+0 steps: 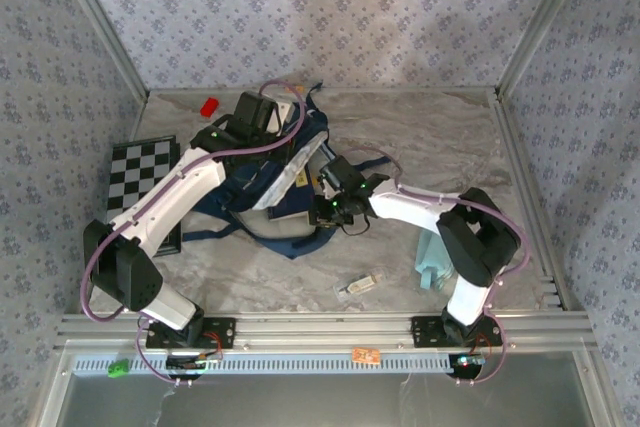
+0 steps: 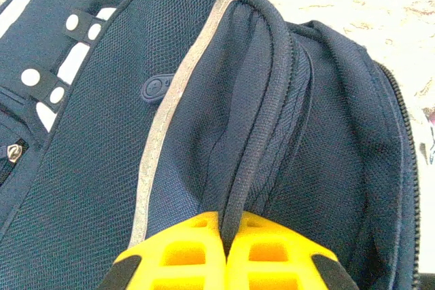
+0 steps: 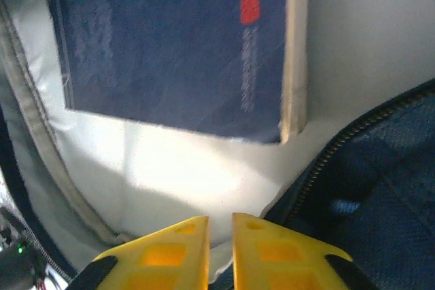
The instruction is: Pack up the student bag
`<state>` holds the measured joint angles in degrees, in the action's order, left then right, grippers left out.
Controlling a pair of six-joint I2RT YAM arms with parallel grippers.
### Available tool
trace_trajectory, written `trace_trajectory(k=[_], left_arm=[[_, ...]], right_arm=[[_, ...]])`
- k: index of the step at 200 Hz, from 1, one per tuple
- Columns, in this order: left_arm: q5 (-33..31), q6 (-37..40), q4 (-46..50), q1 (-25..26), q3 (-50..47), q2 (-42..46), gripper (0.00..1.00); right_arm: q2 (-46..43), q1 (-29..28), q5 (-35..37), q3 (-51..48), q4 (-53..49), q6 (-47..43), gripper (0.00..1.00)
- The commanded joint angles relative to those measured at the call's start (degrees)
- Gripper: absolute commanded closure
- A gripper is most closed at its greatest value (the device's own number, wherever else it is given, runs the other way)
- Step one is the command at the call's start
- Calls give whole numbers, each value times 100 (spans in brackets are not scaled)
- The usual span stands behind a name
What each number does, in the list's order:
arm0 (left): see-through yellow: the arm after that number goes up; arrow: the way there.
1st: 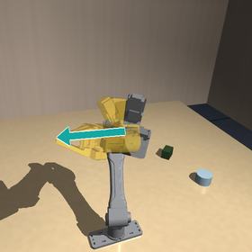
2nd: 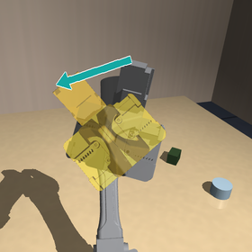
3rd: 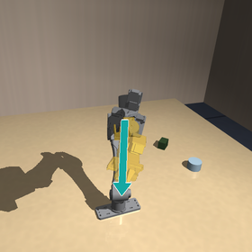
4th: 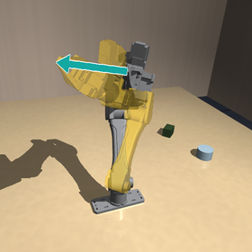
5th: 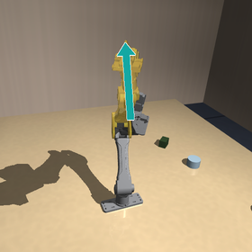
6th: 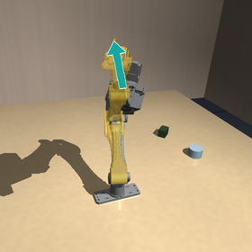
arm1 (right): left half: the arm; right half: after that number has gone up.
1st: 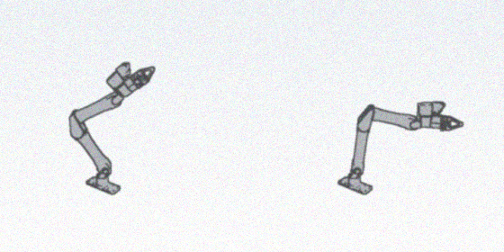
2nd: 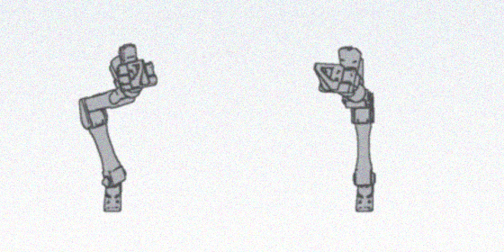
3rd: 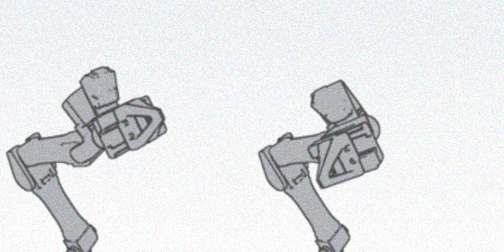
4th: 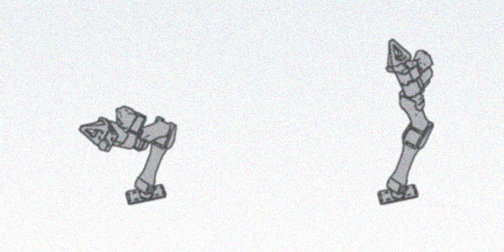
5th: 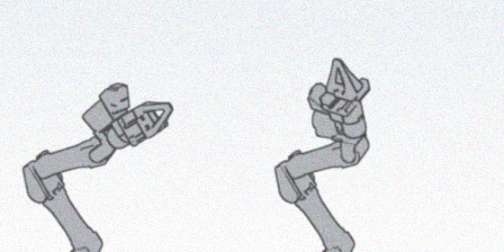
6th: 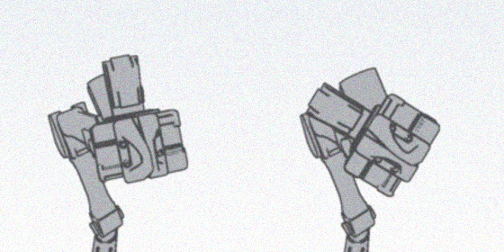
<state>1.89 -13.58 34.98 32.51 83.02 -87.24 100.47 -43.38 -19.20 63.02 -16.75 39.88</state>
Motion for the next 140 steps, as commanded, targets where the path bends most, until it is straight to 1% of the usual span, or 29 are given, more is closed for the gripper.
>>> trace_trajectory(k=[1,24,52,67,90,104,115,129,140], left_arm=[[288,-92,-528,-10,188,390,100],[363,-92,-589,-11,180,423,100],[531,-133,-614,-16,180,412,100],[607,-162,-665,-15,146,432,100],[595,-171,-718,-11,92,471,100],[552,-171,-700,-12,59,476,100],[549,-162,-699,-9,19,484,100],[565,-171,-706,-21,-49,480,100],[590,-171,-695,-20,-76,466,100]], right_arm=[[326,39,405,193,244,-68,88],[607,82,574,481,541,-137,93],[867,131,733,824,1238,-157,94],[1067,163,719,987,1615,-104,93],[1253,187,784,1185,1822,-34,91],[1164,165,732,1113,1919,-40,89],[968,136,754,957,1920,-79,85],[561,94,864,589,1928,-142,82],[186,88,987,70,1914,-147,80]])
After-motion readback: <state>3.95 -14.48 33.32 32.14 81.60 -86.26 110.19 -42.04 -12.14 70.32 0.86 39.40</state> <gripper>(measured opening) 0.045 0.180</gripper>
